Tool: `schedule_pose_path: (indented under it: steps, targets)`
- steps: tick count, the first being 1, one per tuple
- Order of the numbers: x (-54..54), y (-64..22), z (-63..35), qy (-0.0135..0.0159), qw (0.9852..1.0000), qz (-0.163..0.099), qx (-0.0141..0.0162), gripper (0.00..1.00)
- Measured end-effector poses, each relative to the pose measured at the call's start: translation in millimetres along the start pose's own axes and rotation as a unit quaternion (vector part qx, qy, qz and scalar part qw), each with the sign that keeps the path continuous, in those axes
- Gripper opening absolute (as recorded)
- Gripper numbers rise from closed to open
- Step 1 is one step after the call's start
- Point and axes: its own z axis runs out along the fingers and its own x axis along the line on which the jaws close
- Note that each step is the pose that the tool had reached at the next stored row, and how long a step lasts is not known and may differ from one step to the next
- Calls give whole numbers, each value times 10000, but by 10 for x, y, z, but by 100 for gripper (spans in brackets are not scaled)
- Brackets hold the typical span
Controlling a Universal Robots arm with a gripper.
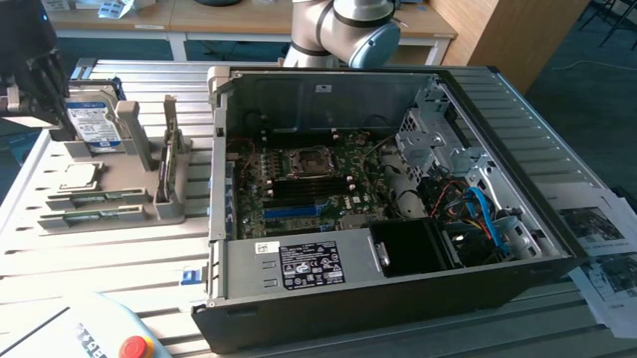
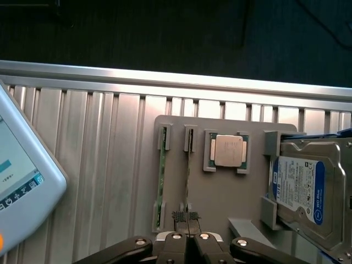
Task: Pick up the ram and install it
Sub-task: 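Pick up the ram and move it above insertion slot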
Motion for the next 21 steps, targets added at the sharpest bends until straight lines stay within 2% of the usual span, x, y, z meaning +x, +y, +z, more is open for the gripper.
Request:
schedule_pose_path:
  steps: [9, 21]
  targets:
    - [41, -3, 160, 0, 10000, 1, 0, 10]
    - [42, -4, 167, 0, 10000, 1, 0, 11]
